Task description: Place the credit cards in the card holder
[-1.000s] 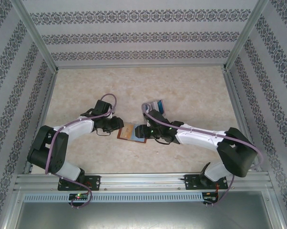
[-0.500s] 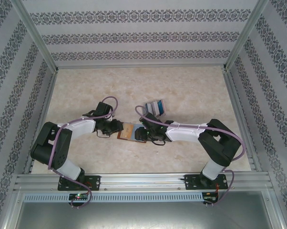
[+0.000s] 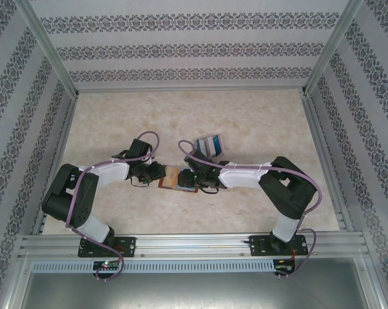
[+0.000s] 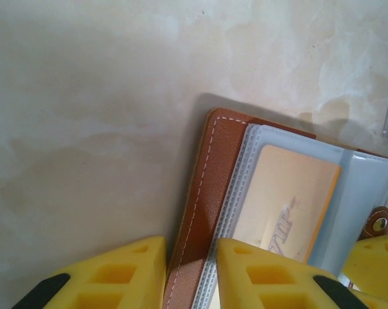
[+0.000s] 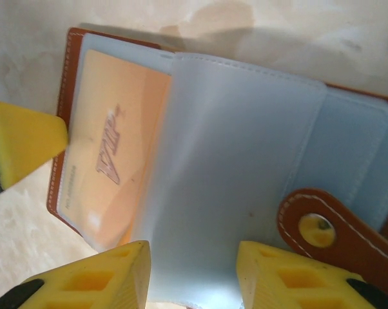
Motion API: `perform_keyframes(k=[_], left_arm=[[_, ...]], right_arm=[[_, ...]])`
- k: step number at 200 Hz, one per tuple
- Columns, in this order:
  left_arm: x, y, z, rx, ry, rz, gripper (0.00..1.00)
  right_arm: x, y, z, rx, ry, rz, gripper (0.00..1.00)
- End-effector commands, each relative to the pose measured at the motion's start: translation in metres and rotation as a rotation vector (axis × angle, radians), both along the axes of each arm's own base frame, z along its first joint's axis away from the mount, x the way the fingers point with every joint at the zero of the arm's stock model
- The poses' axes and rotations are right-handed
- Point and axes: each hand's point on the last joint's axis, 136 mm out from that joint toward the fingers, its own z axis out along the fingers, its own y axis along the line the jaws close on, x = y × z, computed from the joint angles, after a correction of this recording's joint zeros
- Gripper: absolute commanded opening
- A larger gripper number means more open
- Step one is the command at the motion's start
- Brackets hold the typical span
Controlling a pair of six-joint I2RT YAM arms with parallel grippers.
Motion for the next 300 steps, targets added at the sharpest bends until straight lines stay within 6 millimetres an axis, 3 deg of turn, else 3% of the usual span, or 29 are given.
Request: perform_keyframes(k=[1,69,95,139,172,216,242,262,285,300], left_arm=[[-0.016,-0.018,-0.012,-0.058,0.051,-0.044,0.26],[-0.017,-0.023,-0.012,-0.109,0.071,-0.004,0.19],[-0.013,-0.018,-0.008,-0.131,0.072,0.030,0.21],[0.003,0.016,0.013,-0.161,0.029,0.154,0.29],[0.013,0.038,0.031,-0.136,-0.015,0.233,0.32],[0.022,0.056,0.037,-0.107,-0.022,0.278,0.32],[0.025,0.064,0.044,-0.065,-0.036,0.276,0.33],[0.027,0.059,0.053,-0.081,-0.058,0.242,0.36],[0.025,0.052,0.057,-0.065,-0.067,0.178,0.39],[0.023,0.048,0.057,-0.053,-0.068,0.151,0.41]], right_arm=[[-0.001,0.013,-0.009,0.033,0.018,0.023,0.43],[0.017,0.080,0.038,0.304,-0.077,0.148,0.43],[0.018,0.098,0.043,0.325,-0.091,0.202,0.43],[0.017,0.115,0.035,0.346,-0.071,0.258,0.42],[0.005,0.132,0.057,0.400,-0.092,0.341,0.42],[-0.009,0.149,0.077,0.455,-0.120,0.444,0.43],[-0.011,0.149,0.099,0.483,-0.163,0.459,0.44],[-0.008,0.137,0.119,0.481,-0.218,0.441,0.45],[0.000,0.109,0.138,0.441,-0.292,0.387,0.46],[0.009,0.081,0.135,0.371,-0.325,0.333,0.46]])
